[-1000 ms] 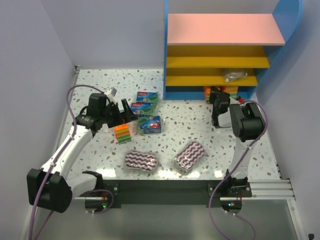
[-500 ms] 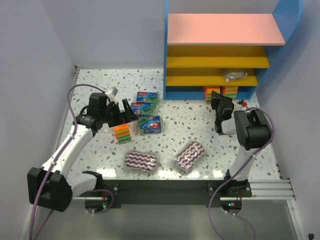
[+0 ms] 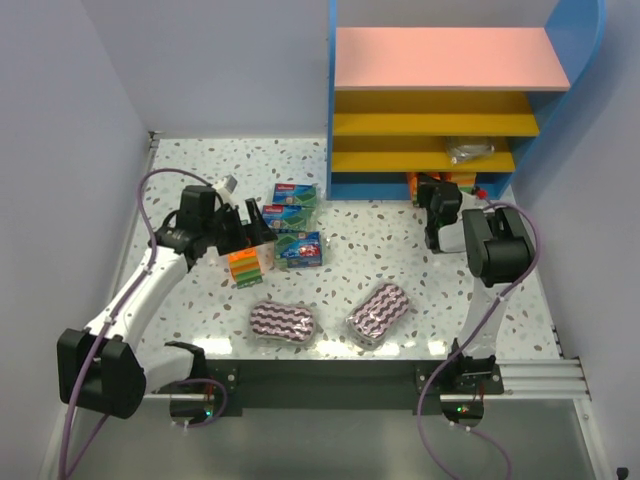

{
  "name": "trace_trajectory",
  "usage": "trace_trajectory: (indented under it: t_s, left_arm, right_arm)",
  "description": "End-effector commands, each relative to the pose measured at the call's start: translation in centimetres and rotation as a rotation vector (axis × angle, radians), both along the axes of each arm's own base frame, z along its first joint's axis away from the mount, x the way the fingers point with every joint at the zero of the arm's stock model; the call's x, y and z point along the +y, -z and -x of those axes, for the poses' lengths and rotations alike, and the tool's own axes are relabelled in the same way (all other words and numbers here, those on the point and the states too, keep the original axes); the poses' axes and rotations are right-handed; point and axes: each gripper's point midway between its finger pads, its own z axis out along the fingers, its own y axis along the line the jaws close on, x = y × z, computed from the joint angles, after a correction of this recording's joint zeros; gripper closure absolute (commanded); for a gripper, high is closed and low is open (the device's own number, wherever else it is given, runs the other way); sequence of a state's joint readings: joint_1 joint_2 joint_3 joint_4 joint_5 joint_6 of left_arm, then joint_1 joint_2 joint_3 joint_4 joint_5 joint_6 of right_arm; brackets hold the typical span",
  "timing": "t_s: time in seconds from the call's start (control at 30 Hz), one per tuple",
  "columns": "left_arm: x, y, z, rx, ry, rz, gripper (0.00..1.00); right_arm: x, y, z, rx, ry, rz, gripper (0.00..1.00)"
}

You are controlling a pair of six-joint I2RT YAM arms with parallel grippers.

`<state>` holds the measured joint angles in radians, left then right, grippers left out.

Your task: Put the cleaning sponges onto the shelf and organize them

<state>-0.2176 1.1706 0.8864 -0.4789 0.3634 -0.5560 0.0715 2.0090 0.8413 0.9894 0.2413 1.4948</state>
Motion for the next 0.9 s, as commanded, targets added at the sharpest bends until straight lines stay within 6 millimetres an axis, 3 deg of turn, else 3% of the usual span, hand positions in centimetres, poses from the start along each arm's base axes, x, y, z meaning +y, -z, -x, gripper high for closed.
trace_trajectory:
  t_s: [0.0, 0.27, 0.37, 0.67, 0.87]
  left_arm:
    - [-0.5, -1.5, -1.2, -0.066, 0.024, 0.010, 0.00]
    - [-0.5, -1.4, -1.6, -0.062, 0.021, 0.005, 0.00]
    - [-0.6, -1.6, -1.8, -0.065, 0.023, 0.006, 0.00]
    - [-0.9, -1.6, -2.0, -0.066, 0.032, 0.015, 0.00]
    - [-0.9, -1.8, -1.9, -0.070, 0.040, 0.016, 0.00]
  right_arm:
    - [-0.2, -0.5, -1.6, -0.011, 0.005, 0.008, 1.00]
    - [-0.6, -0.4, -3.5, -0.015, 0.014, 0.010, 1.00]
    - [-0.7, -1.3, -3.8, -0.058, 0.014, 0.006, 1.00]
    - [-0.5, -5.4, -2.2, -0.272, -0.024, -0.017, 1.00]
    - [-0.4, -4.7, 0.0, -0.211, -0.041, 0.005, 1.00]
